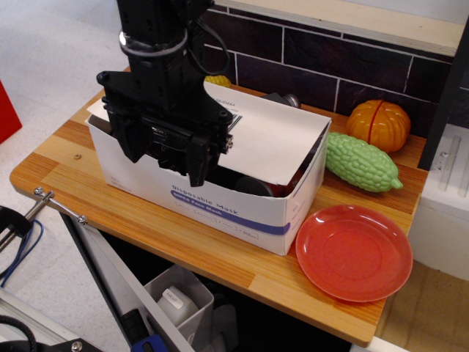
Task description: Open white1fbox flap
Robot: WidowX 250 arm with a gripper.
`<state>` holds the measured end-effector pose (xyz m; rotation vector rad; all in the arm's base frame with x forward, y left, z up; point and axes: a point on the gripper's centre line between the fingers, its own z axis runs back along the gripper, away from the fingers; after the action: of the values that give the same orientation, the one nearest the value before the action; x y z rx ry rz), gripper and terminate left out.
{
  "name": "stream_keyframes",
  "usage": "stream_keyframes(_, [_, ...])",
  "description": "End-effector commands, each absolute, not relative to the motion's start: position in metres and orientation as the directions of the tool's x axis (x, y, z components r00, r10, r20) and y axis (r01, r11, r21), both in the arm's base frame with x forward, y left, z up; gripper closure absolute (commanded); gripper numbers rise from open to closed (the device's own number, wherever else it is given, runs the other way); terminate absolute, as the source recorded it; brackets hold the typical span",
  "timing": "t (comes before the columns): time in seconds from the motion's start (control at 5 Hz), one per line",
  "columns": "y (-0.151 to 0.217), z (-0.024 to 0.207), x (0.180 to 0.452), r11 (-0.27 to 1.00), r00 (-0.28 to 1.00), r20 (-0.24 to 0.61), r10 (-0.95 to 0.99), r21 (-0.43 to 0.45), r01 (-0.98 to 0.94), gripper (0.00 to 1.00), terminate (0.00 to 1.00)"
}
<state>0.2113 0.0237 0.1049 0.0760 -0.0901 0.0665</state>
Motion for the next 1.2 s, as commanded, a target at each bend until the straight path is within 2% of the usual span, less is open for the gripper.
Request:
stream_keyframes(0.0, [0.024,0.105,0.211,0.995,0.994,0.092,0.063,0.073,-0.070,0.00,0.00])
stream_keyframes(0.2, [0.029,0.105,0.224,0.999,0.997,0.070,0.010,0.040,-0.013,0.00,0.00])
stream_keyframes(0.4, [0.030,0.102,0.231,0.999,0.995,0.096,-0.024,0.034,0.021,0.00,0.00])
stream_keyframes(1.0, [0.031,0.094,0.239,0.998,0.993,0.118,0.001,-0.063,0.007,0.00,0.00])
